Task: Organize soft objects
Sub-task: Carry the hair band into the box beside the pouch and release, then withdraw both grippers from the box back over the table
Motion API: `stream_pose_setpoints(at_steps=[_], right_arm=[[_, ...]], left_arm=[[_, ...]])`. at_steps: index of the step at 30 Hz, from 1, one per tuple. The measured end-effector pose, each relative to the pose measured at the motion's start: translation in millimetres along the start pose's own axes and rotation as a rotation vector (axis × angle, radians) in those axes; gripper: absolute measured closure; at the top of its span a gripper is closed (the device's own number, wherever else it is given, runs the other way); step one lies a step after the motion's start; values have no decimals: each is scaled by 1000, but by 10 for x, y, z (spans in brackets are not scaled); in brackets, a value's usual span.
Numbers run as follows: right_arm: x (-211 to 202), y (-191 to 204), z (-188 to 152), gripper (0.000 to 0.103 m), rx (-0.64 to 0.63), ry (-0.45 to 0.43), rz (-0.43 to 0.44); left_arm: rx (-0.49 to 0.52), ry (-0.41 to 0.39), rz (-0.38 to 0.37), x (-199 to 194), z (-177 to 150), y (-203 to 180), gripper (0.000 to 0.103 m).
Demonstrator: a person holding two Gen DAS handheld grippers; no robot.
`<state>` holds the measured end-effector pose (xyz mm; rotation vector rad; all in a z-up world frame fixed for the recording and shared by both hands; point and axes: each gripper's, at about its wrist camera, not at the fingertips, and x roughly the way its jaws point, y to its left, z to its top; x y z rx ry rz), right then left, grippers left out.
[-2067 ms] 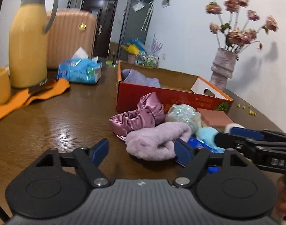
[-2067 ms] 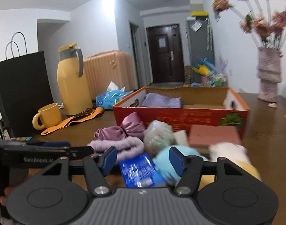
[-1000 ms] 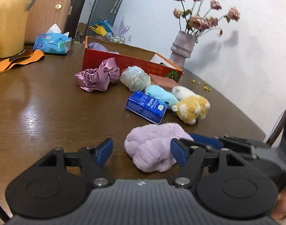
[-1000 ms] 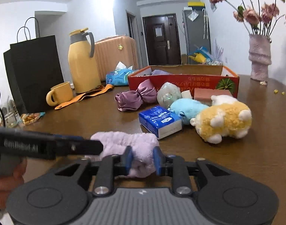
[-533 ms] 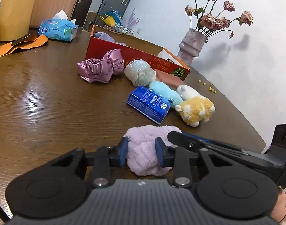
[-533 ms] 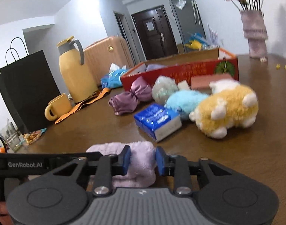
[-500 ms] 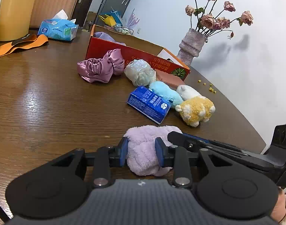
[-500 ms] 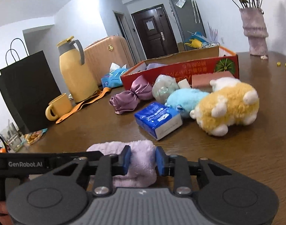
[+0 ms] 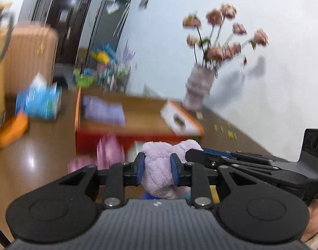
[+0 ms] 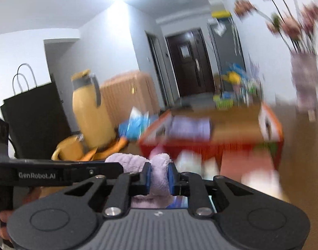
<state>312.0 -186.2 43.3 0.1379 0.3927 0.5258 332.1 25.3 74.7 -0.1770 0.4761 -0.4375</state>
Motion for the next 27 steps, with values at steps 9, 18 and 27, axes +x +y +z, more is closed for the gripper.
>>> stream_pose_setpoints(at_steps=[9,18,27], right_arm=[[1548,-429,968,87,-40,120,-59],[2371,-532,681,79,17,343,-39],[1952,-558,894,70,8,295,-77]], left_arm=[[-17,96,126,1238,837,577,76],[51,203,245,1590,549,972,64],[60,154,266,1163,829,812,55]])
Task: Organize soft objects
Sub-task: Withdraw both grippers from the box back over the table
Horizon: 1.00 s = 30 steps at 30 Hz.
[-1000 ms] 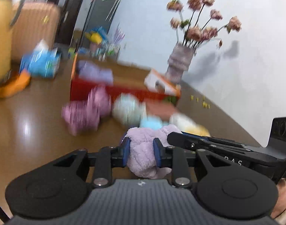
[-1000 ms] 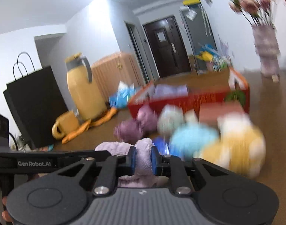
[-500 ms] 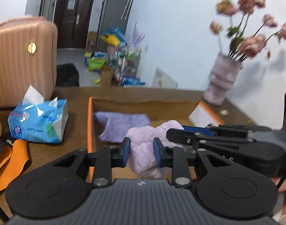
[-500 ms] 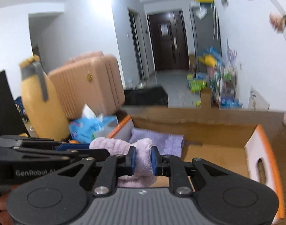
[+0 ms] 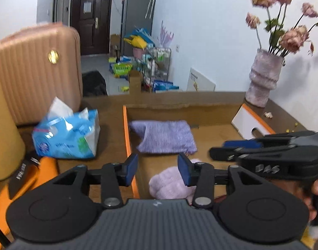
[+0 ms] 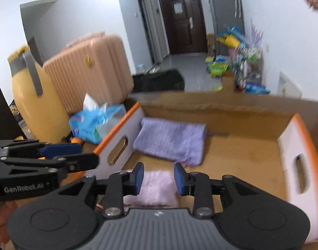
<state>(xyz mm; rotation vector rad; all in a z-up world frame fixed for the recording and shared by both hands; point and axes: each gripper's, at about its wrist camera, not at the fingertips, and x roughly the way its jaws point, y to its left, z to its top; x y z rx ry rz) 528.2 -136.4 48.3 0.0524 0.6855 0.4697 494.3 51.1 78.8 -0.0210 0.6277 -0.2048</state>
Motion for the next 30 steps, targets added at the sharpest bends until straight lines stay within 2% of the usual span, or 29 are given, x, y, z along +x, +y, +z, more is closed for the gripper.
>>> stream_pose_setpoints(at_steps=[1,3,5,7,9,10,12,13,17,24,30], right_arm=[[-144,-9,36,67,-9,-19,-10],[-479,-26,109,63,-30,-69,-39],[-836,-42,172,58,-57,-121,-79],[-1218,-45,186,51,-98,-174,-127],[-1591,-53,142,46,-151,-230,-175],[-1773,-66,94,42,-168,-259,-204],[-2080,-112,-11,32,-171,-317,-238],[-2200,-138,-47,27,-166,-338,-241],[-2532,-130,-211,26,-175,-372,-247],[-2819,50,-449,21,-181,-426,-232],[-2989,203,-711,12,-193,-456,-232]], left_arm=[[4,-16,6,-116,36,-27,51],[7,-53,15,-356,92,-85,37],[18,-98,25,-618,127,-149,35],[24,-153,50,-892,152,-224,28],[18,-224,116,-1186,125,-303,18],[25,-266,138,-1324,86,-348,16],[44,-334,150,-1541,-6,-425,9],[47,-354,155,-1619,-48,-461,8],[56,-391,152,-1827,-177,-571,8],[47,-444,149,-2170,-364,-689,4],[28,-449,150,-2417,-639,-715,3]])
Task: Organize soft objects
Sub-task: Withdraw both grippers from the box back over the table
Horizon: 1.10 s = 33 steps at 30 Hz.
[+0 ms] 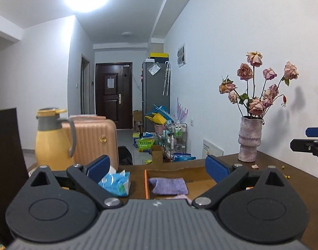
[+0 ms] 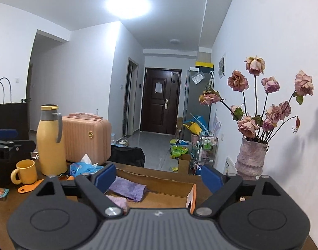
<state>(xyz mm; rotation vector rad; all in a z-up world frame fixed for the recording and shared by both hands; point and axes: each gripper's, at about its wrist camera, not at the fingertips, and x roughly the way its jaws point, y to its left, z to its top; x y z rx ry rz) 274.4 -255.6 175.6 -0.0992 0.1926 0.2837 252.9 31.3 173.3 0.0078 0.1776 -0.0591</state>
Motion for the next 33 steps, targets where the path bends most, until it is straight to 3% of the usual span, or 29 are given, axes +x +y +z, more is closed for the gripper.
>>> stream_pose_setpoints(at_steps=[6,12,14,17,22,25,33], right_arm=[[-401,109,-384,11,44,26,32],[-991,374,-951,9,33,45,32],[-1196,447,-1112,3,47,47,35],[-1508,585,-1373,2,51,72,53],[-1836,693,-1659,2,138,103,77],[-1829,737,-1668,2,101,108,63],[-1740,653,-1739,1,139,124,34]], left_arm=[[-45,62,12,-514,-412,155,0],[-8,71,-19,-1237,-970,239,0],[-14,42,21,-1456,-1156,266,0],[-36,50,75,-1714,-1443,330,0],[-36,101,69,-1747,-1582,389,0],[-45,125,85,-1681,-1628,366,0],[-44,171,30,-1560,-1726,261,0]])
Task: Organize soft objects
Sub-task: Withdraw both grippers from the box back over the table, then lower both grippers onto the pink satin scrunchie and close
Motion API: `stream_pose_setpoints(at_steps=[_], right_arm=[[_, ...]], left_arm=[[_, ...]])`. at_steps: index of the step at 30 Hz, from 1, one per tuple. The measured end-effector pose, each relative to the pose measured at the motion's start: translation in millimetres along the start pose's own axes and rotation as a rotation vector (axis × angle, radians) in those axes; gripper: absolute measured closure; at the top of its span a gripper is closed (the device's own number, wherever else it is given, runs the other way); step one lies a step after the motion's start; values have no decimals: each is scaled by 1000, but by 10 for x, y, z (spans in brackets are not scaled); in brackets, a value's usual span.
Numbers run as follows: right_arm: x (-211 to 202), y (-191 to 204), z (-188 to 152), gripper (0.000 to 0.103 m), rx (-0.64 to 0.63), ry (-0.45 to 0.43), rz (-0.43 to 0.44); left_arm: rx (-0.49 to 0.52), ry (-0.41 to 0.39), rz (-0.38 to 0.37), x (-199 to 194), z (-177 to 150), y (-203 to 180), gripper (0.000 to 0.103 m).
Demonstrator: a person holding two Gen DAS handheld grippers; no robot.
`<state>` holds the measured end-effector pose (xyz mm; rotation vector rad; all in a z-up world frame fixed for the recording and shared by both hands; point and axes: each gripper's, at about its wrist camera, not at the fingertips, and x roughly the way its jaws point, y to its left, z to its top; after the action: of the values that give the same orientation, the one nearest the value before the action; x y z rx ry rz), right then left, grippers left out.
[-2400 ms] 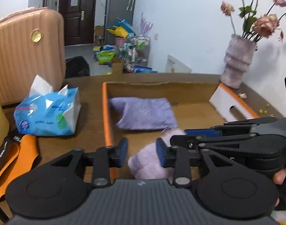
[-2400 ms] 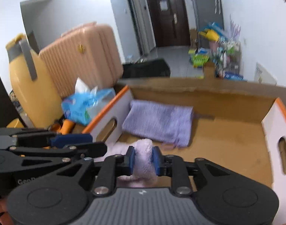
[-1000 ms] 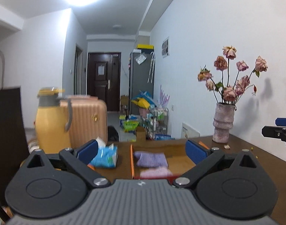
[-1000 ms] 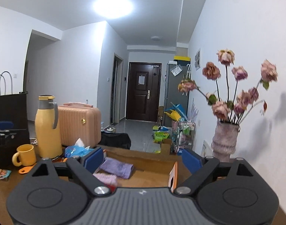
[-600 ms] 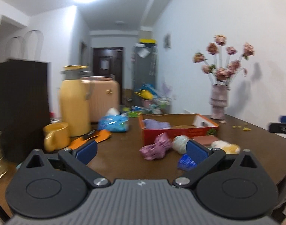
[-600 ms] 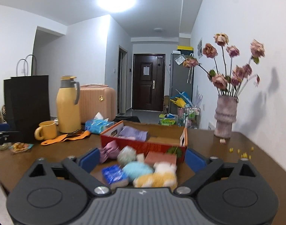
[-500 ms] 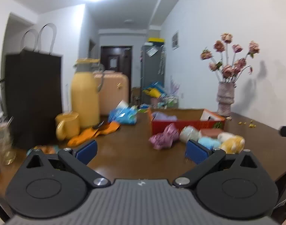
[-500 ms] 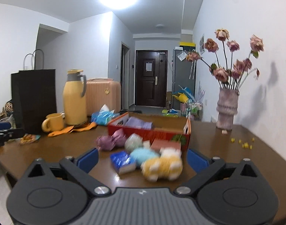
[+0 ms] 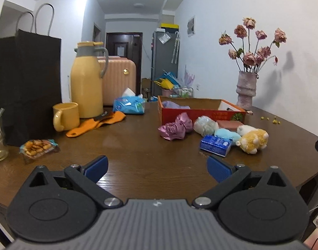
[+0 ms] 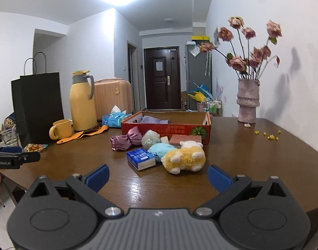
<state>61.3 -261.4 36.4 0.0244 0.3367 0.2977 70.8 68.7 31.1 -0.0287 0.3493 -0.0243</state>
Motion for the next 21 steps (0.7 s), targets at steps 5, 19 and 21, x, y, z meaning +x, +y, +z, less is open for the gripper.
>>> stream_pose_setpoints(at_steps=[5,19,21], right_arm=[[252,-148,-82,2,68,38,-24],[1287,-344,273,36,21,70,35],[1458,-387,348,42,15,85,37]], left_arm=[[28,70,-23,295,-68,-129,0],[92,118,-155,1338,313,-697,5],[90,137,-169,1513,371,-749,11]])
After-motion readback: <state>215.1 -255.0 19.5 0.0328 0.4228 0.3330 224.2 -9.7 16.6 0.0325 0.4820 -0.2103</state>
